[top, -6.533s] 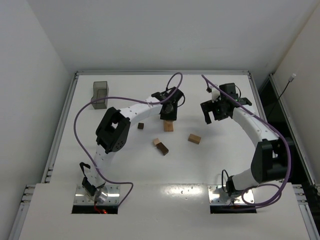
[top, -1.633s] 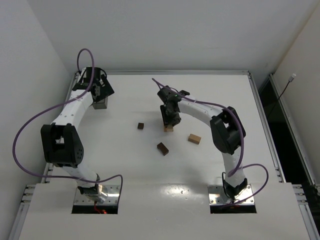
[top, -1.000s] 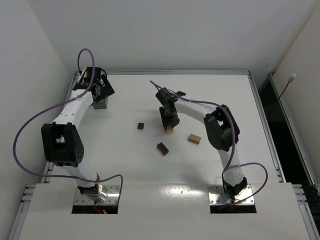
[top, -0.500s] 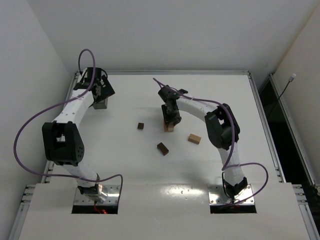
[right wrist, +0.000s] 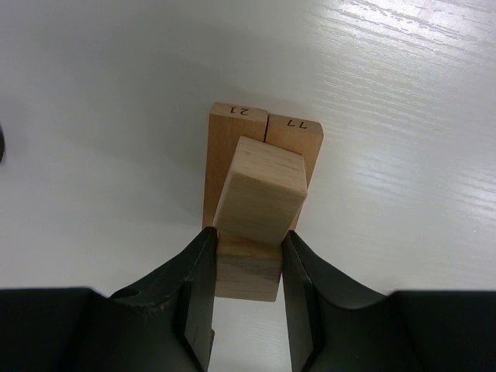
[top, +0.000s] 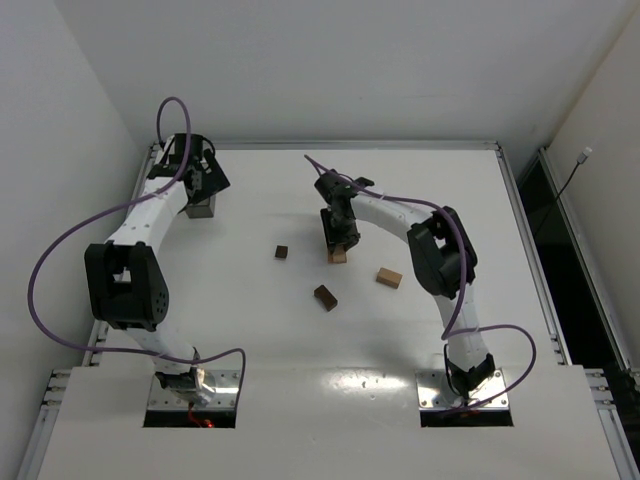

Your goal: Build the wood block tower

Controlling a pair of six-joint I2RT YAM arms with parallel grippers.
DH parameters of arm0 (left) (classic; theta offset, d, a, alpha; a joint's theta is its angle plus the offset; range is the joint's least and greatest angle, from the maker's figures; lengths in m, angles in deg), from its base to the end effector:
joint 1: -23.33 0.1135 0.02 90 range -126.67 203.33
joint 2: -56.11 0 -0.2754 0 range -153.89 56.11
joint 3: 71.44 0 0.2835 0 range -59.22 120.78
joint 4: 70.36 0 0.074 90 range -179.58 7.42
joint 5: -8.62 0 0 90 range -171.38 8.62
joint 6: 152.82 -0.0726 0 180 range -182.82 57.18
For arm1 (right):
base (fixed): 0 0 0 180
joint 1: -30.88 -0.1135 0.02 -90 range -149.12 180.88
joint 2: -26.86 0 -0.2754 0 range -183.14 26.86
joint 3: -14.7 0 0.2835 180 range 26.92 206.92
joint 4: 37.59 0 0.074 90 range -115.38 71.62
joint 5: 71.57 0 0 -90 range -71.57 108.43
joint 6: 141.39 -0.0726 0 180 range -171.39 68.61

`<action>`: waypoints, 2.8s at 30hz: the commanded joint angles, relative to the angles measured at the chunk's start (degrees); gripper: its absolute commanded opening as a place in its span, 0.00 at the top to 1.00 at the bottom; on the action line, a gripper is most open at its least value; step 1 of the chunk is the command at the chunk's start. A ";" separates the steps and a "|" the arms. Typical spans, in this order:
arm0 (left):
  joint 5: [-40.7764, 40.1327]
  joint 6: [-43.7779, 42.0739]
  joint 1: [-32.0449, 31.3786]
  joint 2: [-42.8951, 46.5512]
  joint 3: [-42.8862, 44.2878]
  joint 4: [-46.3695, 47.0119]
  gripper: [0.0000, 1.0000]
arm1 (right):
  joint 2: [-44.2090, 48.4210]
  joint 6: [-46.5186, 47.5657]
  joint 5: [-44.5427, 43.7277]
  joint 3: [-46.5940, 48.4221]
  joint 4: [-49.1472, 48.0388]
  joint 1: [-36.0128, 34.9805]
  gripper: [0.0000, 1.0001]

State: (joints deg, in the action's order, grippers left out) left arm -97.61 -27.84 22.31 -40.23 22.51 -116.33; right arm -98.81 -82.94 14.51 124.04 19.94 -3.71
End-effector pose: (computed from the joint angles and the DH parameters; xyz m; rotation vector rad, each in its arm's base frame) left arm 0.4294 0.0126 0.2680 -0.8143 2.2273 0.0429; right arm 0.4090 0.2760 0.1169 -0.0621 2.8646 0.1395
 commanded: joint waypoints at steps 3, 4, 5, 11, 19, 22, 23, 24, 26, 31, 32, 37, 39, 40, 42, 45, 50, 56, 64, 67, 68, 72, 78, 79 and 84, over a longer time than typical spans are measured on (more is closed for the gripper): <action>0.23 0.53 0.66 0.09 2.47 1.15 0.04 | -0.89 -1.06 0.23 2.55 -0.32 0.14 0.93; 0.75 0.53 0.66 0.09 2.47 1.15 0.04 | -0.90 -1.06 0.23 2.55 -0.32 0.66 0.93; 0.76 0.53 0.66 -0.43 2.47 1.15 0.04 | -0.90 -1.06 0.23 2.55 -0.32 0.66 0.93; 0.76 0.53 0.66 -0.43 2.47 1.15 0.04 | -1.42 -1.06 -0.30 3.07 -0.32 0.66 0.93; 1.28 0.53 0.66 -0.43 2.47 1.15 0.04 | -1.42 -1.06 -0.30 3.07 -0.32 1.19 0.82; 1.29 0.53 0.66 -0.96 2.47 1.15 0.04 | -1.42 -1.06 0.32 3.07 -0.32 1.72 0.73; 1.29 0.53 0.66 -0.96 2.47 1.15 0.04 | -1.42 -0.53 0.32 3.07 -0.32 1.72 0.69; 1.29 0.53 0.66 -0.96 2.47 1.15 0.04 | -1.42 -0.53 0.84 3.07 -0.32 1.72 0.62; 1.29 0.53 0.66 -0.96 2.47 1.15 0.04 | -1.42 -0.53 1.37 3.07 -0.32 1.72 0.56; 1.29 0.53 0.66 -0.96 2.47 1.15 0.04 | -1.42 0.69 3.22 3.07 -0.94 1.72 0.41; 1.29 0.53 0.66 -0.96 2.47 1.15 0.04 | -1.42 1.22 4.44 3.07 -1.46 1.72 0.40; 1.29 0.53 0.66 -0.96 2.47 1.15 0.04 | 1.82 5.96 7.26 1.77 -2.86 1.72 0.34; 1.29 0.53 0.66 -0.96 2.47 1.15 0.04 | 4.54 10.00 8.57 -1.12 -4.36 1.19 0.33; 1.81 0.53 0.66 -0.44 2.47 1.15 0.04 | 8.56 11.15 10.93 -2.97 -5.58 1.19 0.30; 1.81 0.00 0.66 -0.43 2.47 1.15 0.04 | 13.76 13.70 16.11 -9.10 -10.15 1.80 0.21; 1.81 0.00 0.14 0.62 2.47 1.15 0.04 | 22.37 17.91 15.80 -12.29 -9.64 0.94 0.17; 1.81 0.00 -0.47 2.46 1.41 1.15 0.04 | 34.58 30.62 13.15 -23.08 -9.72 0.83 0.14; 4.45 -1.41 -1.01 3.08 0.36 2.38 0.04 | 43.22 50.25 13.87 -37.25 -9.20 5.41 0.25; 4.45 -1.41 -3.38 2.56 1.59 2.38 0.04 | 45.86 60.55 10.60 -46.14 -11.83 7.96 0.26; 4.45 -1.41 -3.38 2.03 2.11 2.38 0.04 | 44.46 61.96 12.09 -46.67 -12.36 9.10 0.26; 4.45 -1.41 -3.38 2.03 2.11 2.38 0.04 | 43.41 62.74 12.10 -46.67 -12.97 9.62 0.26; 4.45 -1.94 -3.38 1.51 2.11 2.38 0.04 | 38.84 64.06 14.54 -44.66 -13.68 11.38 0.26; 4.45 -1.94 -3.38 0.97 2.64 2.38 0.04 | 31.90 64.60 17.46 -41.14 -13.15 11.91 0.26; 4.45 -1.94 -3.38 0.97 2.64 2.38 0.04 | 31.19 64.60 17.46 -41.14 -13.15 11.91 0.28; 3.92 -1.94 -3.38 0.45 2.64 1.85 0.04 | 29.51 64.60 17.46 -40.52 -13.68 11.91 0.49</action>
State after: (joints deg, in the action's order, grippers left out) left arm -93.35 -29.39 19.16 -40.07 22.69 -115.48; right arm -69.39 -19.40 29.59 81.18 7.79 7.96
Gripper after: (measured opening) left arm 0.963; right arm 0.538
